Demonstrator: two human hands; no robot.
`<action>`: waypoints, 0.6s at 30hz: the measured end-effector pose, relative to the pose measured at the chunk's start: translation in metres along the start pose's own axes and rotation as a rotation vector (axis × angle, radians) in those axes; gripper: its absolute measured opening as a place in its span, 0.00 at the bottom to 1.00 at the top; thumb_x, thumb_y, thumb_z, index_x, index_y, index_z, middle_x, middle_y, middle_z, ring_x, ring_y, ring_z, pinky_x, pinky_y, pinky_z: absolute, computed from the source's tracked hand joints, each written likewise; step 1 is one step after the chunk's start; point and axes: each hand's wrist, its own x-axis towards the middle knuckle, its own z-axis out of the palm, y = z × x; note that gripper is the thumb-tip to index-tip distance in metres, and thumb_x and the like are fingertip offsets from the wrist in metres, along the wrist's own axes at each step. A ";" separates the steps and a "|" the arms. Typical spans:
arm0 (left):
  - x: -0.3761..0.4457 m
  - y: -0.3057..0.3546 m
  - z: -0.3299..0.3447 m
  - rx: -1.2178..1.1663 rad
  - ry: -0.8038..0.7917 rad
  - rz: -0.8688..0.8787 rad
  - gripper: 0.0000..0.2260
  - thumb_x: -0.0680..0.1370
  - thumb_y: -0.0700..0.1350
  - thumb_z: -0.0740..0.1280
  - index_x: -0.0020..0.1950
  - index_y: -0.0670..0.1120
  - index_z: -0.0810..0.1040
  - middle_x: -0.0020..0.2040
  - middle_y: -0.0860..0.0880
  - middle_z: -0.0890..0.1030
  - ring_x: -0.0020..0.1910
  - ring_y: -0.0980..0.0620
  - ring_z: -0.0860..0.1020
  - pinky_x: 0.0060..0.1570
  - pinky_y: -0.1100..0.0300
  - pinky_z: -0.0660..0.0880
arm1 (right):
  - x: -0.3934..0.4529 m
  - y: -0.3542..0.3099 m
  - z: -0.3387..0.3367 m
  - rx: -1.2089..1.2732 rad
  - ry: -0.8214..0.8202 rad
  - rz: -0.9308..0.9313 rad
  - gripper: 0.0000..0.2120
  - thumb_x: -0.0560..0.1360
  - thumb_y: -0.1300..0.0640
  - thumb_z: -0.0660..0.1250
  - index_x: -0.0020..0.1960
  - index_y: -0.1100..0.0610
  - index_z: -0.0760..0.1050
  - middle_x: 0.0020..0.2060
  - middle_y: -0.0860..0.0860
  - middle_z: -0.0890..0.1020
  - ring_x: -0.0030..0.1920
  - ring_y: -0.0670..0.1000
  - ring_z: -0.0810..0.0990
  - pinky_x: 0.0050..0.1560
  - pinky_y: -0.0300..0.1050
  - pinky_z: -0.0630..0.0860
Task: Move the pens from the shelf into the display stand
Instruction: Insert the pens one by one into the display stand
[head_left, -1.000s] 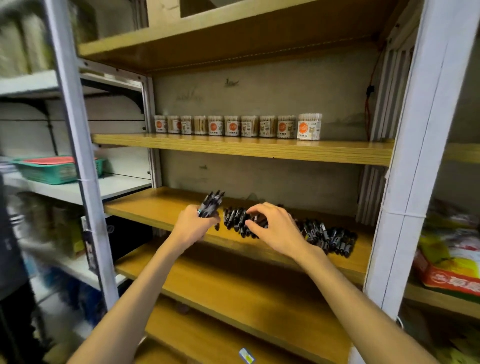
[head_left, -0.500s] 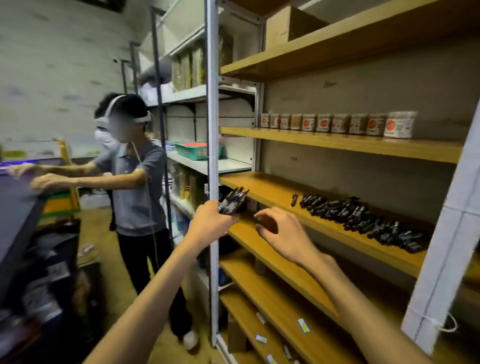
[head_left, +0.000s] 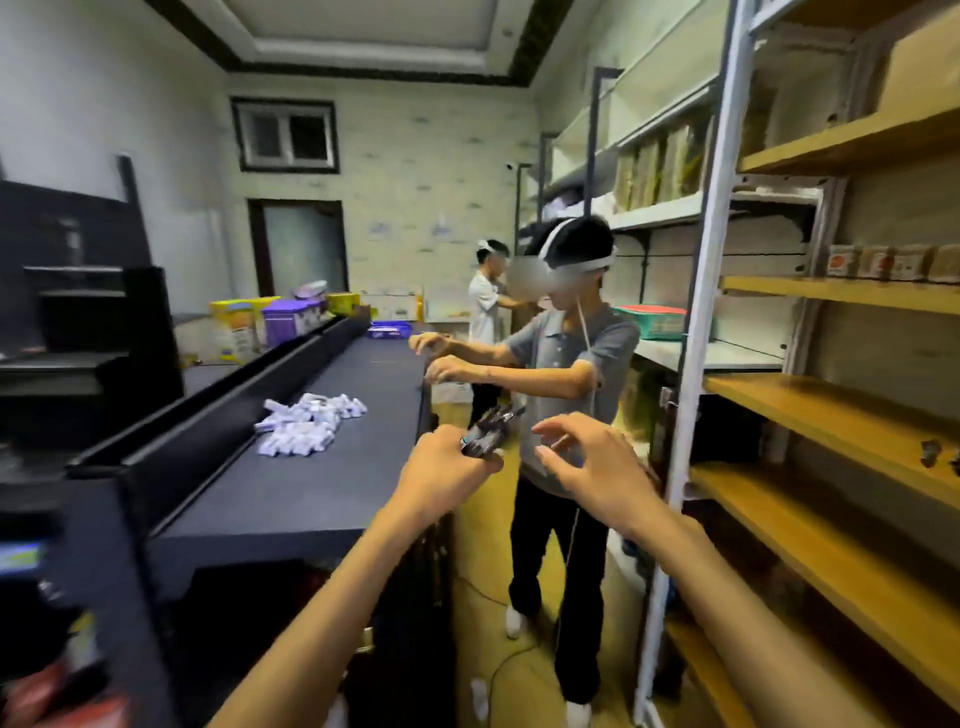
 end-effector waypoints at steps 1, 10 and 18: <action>-0.009 -0.013 -0.021 0.007 0.018 -0.011 0.10 0.63 0.56 0.68 0.26 0.54 0.73 0.21 0.55 0.70 0.27 0.50 0.69 0.31 0.55 0.66 | 0.004 -0.017 0.015 0.018 -0.008 -0.017 0.10 0.76 0.54 0.72 0.57 0.51 0.81 0.50 0.46 0.84 0.49 0.46 0.82 0.56 0.49 0.78; -0.095 -0.121 -0.216 0.099 0.178 -0.079 0.07 0.63 0.54 0.68 0.36 0.53 0.75 0.31 0.44 0.74 0.37 0.37 0.74 0.34 0.54 0.68 | 0.036 -0.188 0.145 0.086 -0.085 -0.147 0.10 0.78 0.54 0.72 0.59 0.51 0.80 0.50 0.46 0.83 0.48 0.44 0.82 0.52 0.45 0.80; -0.127 -0.191 -0.338 0.074 0.244 -0.136 0.16 0.73 0.51 0.71 0.32 0.43 0.73 0.27 0.45 0.73 0.30 0.45 0.73 0.35 0.45 0.75 | 0.054 -0.299 0.233 0.186 -0.071 -0.218 0.10 0.77 0.55 0.72 0.58 0.52 0.82 0.49 0.47 0.84 0.47 0.43 0.82 0.50 0.46 0.79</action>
